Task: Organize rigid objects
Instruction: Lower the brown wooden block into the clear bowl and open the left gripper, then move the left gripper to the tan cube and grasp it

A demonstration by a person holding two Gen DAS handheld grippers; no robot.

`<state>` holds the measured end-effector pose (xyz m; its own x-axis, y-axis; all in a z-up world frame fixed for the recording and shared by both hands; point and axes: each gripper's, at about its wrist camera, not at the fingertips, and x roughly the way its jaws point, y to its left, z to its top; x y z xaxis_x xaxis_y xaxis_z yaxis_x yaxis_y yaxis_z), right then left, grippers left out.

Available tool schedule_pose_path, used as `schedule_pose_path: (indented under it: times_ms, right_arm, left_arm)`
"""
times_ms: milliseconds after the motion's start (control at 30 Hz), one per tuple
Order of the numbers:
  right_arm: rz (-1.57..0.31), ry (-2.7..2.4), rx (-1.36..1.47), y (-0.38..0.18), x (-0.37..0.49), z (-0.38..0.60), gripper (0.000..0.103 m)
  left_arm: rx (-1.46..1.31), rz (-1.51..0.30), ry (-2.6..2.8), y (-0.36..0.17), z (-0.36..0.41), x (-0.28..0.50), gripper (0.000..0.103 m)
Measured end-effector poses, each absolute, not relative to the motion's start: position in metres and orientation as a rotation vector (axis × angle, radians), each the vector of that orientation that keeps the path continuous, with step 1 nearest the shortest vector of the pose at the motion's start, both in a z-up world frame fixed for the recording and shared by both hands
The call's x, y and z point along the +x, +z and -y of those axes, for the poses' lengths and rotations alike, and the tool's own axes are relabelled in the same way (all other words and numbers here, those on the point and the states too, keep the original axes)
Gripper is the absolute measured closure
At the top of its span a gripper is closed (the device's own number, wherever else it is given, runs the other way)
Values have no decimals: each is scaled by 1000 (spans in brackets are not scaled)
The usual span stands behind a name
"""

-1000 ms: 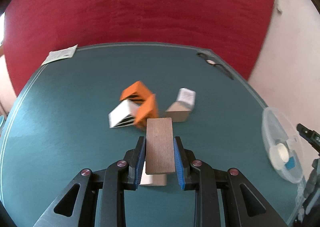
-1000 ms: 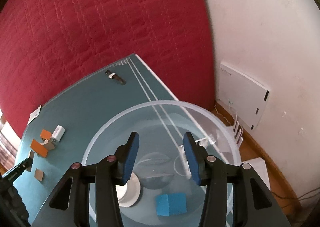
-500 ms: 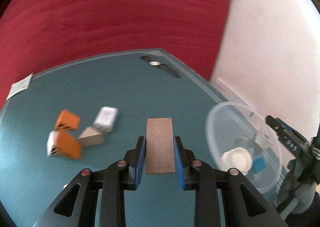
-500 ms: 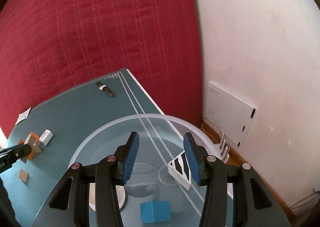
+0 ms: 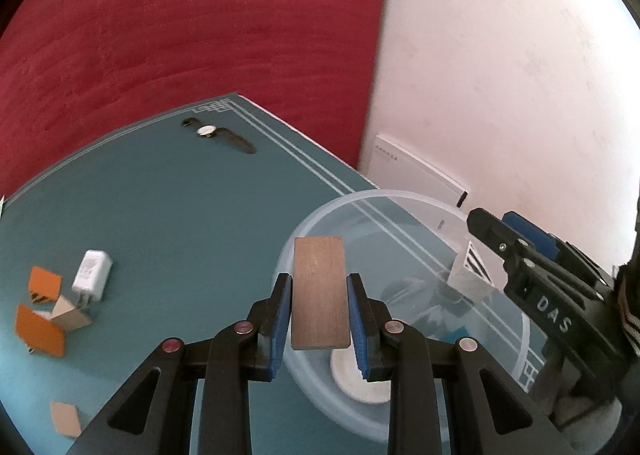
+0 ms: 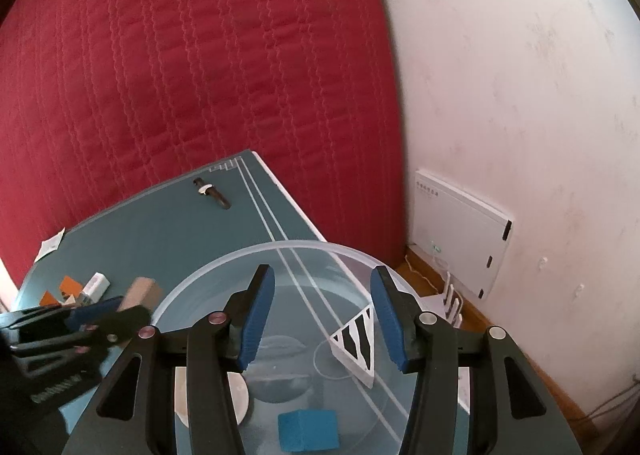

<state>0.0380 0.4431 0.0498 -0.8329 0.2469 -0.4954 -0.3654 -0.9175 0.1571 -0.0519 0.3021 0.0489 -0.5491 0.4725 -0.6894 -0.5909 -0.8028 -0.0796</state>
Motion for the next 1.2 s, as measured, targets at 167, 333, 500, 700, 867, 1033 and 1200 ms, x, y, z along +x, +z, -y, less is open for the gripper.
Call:
schedule_pose_path:
  times_ms: [167, 333, 500, 700, 867, 1033, 1200]
  right_arm:
    - [-369, 2710, -684, 47, 37, -448, 51]
    - [-375, 2712, -686, 47, 38, -448, 51]
    - [-349, 2726, -700, 47, 39, -442, 50]
    - [-297, 2750, -696, 46, 43, -431, 46]
    - [-235, 2779, -681, 47, 45, -416, 45]
    - [-194, 2808, -667, 49, 46, -402, 45]
    - [-170, 2849, -673, 51, 46, -385, 45]
  left_arm:
    - [-948, -185, 2359, 48, -303, -52, 30]
    - [-962, -185, 2414, 45, -292, -57, 30]
    - [-991, -166, 2478, 46, -273, -60, 14]
    - [-986, -156, 2546, 48, -250, -61, 10]
    - [-999, -117, 2595, 50, -224, -63, 9]
    - [-1016, -81, 2653, 52, -199, -68, 8]
    - [-1047, -57, 2715, 50, -163, -67, 7]
